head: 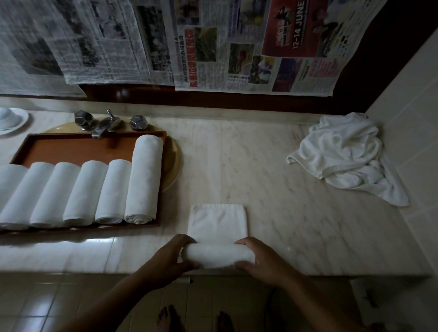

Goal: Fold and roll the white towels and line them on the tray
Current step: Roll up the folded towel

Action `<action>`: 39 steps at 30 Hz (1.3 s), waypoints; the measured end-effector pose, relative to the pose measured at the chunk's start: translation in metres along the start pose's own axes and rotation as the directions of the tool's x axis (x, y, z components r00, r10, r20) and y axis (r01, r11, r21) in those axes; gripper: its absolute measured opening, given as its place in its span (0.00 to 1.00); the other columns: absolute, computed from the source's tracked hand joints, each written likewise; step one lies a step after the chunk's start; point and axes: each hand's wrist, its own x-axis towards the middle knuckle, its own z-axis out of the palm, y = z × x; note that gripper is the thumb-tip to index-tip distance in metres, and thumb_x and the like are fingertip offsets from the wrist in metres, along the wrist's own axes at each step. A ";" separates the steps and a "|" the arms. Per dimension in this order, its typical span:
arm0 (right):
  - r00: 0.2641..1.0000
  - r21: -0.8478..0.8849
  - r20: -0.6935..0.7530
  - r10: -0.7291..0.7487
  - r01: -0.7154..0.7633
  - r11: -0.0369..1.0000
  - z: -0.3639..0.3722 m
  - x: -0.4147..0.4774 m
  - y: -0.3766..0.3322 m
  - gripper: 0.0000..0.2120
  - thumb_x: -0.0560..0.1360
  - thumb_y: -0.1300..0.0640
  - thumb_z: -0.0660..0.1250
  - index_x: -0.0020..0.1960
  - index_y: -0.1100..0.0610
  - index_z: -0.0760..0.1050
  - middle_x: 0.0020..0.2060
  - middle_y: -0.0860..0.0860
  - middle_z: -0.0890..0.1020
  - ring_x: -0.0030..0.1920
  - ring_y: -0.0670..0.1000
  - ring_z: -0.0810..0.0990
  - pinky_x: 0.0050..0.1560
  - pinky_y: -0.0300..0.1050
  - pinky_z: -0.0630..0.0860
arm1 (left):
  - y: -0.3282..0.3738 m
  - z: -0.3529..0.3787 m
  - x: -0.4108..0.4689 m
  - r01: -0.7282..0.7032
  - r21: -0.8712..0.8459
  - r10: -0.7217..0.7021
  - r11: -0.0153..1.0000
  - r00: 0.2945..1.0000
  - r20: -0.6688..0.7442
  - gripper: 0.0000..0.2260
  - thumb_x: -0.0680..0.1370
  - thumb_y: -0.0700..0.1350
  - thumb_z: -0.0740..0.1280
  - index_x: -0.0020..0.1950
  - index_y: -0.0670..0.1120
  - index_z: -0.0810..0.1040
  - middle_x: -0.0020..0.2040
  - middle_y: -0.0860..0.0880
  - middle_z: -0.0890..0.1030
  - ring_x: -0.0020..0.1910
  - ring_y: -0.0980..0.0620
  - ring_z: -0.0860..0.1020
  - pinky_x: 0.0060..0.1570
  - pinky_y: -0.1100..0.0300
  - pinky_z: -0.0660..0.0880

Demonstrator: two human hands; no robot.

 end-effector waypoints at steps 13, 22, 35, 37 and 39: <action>0.850 -0.374 -0.477 -0.222 0.032 0.927 0.037 0.003 -0.038 0.20 0.76 0.56 0.71 0.67 0.47 0.77 0.62 0.47 0.78 0.62 0.52 0.76 0.62 0.51 0.75 | 0.015 0.000 0.030 0.211 -0.087 -0.219 0.974 0.970 -0.102 0.24 0.74 0.67 0.64 0.59 0.51 0.81 0.52 0.51 0.79 0.51 0.55 0.78 0.47 0.60 0.74; 0.919 -0.574 -0.260 -0.296 0.100 0.813 0.060 0.017 -0.031 0.34 0.77 0.51 0.62 0.82 0.48 0.58 0.78 0.55 0.66 0.78 0.60 0.64 0.75 0.67 0.59 | 0.029 0.011 0.036 0.246 -0.147 -0.279 0.958 0.915 -0.289 0.15 0.83 0.55 0.64 0.65 0.48 0.75 0.59 0.45 0.80 0.52 0.50 0.79 0.43 0.61 0.71; 0.994 -0.700 0.086 -0.061 0.104 0.707 -0.015 0.091 -0.070 0.52 0.72 0.46 0.70 0.83 0.49 0.39 0.81 0.56 0.45 0.80 0.62 0.45 0.78 0.64 0.45 | 0.029 0.003 0.047 0.288 -0.211 -0.341 0.934 0.895 -0.287 0.24 0.84 0.61 0.59 0.77 0.52 0.69 0.70 0.44 0.77 0.64 0.46 0.78 0.56 0.56 0.73; 0.991 -0.715 0.120 -0.060 0.129 0.688 -0.022 0.101 -0.074 0.50 0.71 0.45 0.71 0.82 0.50 0.43 0.79 0.57 0.51 0.78 0.63 0.52 0.77 0.64 0.51 | 0.028 0.002 0.051 0.318 -0.250 -0.381 0.914 0.885 -0.267 0.25 0.83 0.61 0.59 0.77 0.50 0.69 0.70 0.44 0.77 0.64 0.45 0.78 0.56 0.55 0.74; 0.987 -0.712 0.134 -0.091 0.160 0.684 -0.027 0.108 -0.076 0.46 0.70 0.45 0.71 0.81 0.50 0.50 0.75 0.57 0.59 0.73 0.61 0.60 0.73 0.62 0.59 | 0.026 0.002 0.052 0.337 -0.317 -0.422 0.887 0.869 -0.257 0.26 0.83 0.62 0.60 0.76 0.50 0.70 0.68 0.43 0.78 0.60 0.44 0.80 0.57 0.51 0.78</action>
